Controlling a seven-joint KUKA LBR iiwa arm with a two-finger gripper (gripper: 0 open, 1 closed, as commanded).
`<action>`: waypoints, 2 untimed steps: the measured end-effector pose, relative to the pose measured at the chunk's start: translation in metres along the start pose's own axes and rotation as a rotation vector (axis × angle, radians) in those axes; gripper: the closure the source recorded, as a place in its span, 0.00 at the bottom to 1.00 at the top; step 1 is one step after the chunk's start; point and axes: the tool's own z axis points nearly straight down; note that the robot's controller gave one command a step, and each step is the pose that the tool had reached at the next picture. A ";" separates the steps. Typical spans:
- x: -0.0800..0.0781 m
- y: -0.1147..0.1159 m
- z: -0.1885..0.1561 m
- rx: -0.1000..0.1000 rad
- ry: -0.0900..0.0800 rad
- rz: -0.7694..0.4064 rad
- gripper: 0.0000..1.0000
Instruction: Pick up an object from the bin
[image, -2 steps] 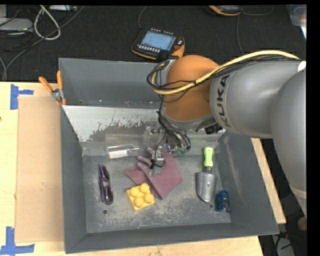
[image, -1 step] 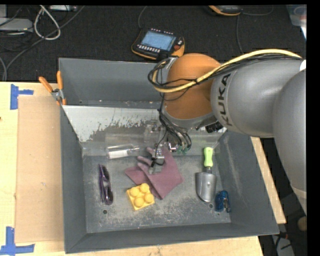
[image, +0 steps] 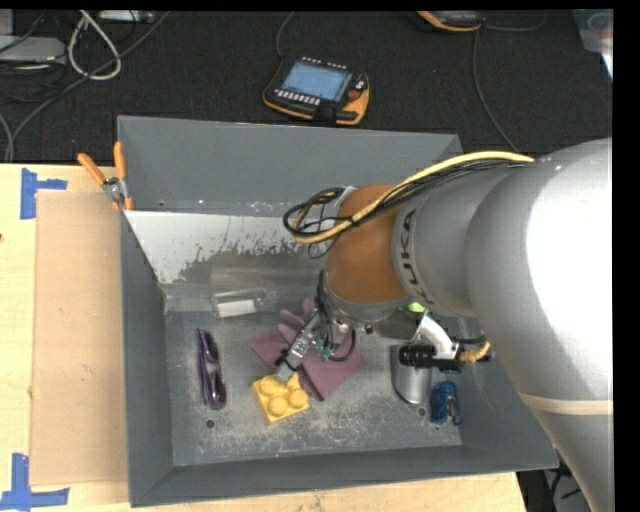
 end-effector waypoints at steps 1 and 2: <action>-0.004 -0.021 -0.059 0.000 -0.013 -0.518 0.00; -0.001 -0.005 -0.010 0.000 -0.001 -0.009 0.00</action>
Offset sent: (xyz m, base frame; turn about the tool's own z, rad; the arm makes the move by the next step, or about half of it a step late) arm -0.0016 -0.0011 0.0027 -0.0001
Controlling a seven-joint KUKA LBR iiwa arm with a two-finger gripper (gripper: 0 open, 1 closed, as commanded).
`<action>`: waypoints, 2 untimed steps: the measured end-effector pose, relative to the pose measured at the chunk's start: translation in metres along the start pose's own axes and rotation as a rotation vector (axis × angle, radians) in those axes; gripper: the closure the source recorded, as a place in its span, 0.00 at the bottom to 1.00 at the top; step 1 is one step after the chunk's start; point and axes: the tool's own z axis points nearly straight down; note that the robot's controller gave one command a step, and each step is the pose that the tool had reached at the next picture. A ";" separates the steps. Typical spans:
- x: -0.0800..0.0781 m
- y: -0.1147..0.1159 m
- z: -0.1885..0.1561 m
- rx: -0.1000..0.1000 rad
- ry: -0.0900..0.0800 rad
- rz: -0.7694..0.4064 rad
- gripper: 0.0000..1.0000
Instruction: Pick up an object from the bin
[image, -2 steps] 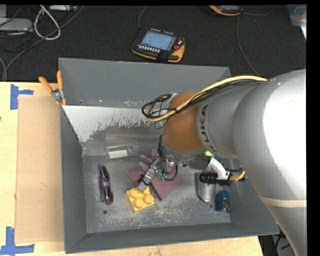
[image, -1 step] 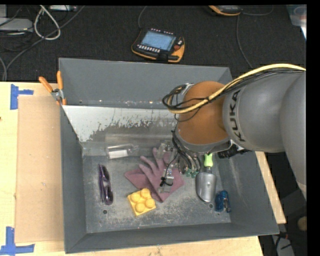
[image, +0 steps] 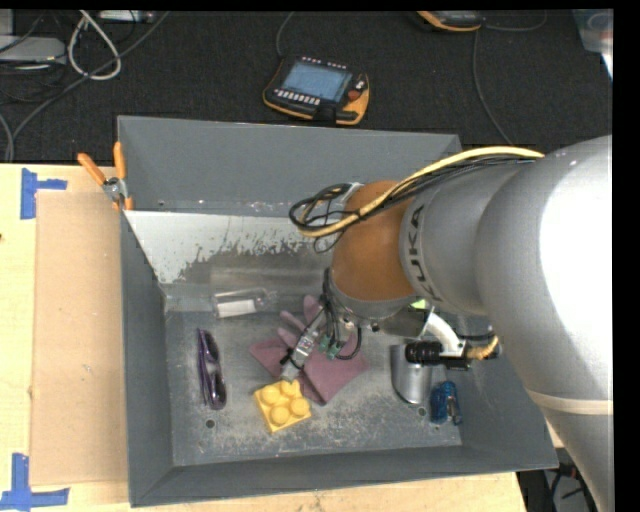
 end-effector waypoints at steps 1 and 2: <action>0.018 -0.062 0.014 -0.002 -0.015 -0.412 0.00; 0.005 -0.004 0.007 -0.006 -0.005 -0.019 1.00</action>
Offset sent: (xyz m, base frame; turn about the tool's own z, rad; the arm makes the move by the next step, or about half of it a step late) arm -0.0060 -0.0009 -0.0068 -0.0182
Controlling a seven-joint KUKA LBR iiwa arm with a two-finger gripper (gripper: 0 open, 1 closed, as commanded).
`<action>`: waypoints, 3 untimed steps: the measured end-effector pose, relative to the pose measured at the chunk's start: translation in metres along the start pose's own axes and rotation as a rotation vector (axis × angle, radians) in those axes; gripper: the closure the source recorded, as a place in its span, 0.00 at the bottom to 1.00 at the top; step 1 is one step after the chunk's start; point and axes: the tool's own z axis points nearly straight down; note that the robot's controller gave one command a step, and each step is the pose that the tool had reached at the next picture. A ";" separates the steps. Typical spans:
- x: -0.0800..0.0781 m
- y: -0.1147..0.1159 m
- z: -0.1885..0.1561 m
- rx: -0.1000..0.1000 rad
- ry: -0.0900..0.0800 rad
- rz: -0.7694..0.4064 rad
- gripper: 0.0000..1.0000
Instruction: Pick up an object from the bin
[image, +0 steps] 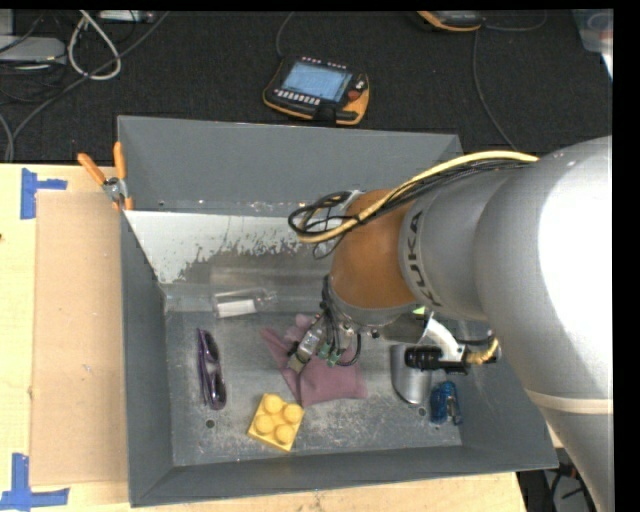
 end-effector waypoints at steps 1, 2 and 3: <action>0.000 0.000 0.000 0.000 0.000 0.000 1.00; 0.000 0.000 -0.004 0.001 0.001 0.000 1.00; 0.003 -0.003 -0.024 0.008 0.010 -0.001 1.00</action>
Offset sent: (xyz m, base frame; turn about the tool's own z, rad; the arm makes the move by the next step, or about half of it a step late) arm 0.0000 -0.0001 0.0146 0.0000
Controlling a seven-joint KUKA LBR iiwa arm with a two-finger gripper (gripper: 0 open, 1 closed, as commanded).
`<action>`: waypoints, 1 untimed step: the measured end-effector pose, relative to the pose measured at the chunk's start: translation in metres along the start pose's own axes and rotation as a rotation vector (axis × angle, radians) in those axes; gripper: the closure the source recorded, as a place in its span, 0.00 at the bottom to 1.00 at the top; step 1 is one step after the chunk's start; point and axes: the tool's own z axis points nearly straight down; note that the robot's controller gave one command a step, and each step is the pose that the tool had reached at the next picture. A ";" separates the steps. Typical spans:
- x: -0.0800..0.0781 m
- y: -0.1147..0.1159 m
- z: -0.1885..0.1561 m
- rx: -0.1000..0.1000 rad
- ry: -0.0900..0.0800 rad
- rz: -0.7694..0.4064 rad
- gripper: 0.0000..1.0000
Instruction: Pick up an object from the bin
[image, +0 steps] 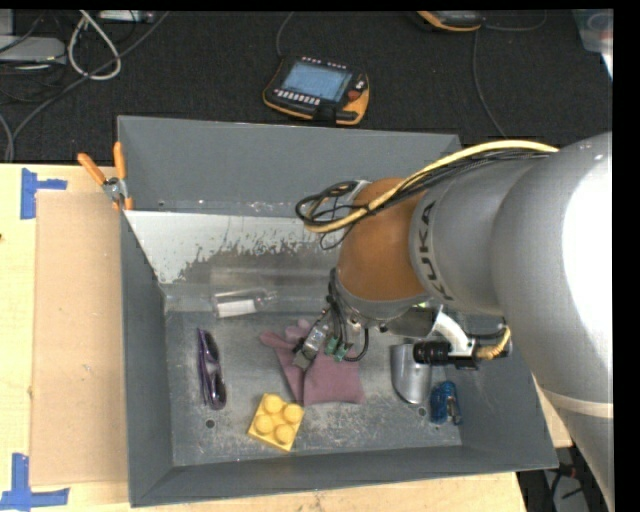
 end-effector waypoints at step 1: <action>-0.002 0.002 -0.035 -0.008 -0.009 -0.001 1.00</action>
Offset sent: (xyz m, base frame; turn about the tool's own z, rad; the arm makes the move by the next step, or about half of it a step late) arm 0.0017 0.0000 0.0753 -0.0013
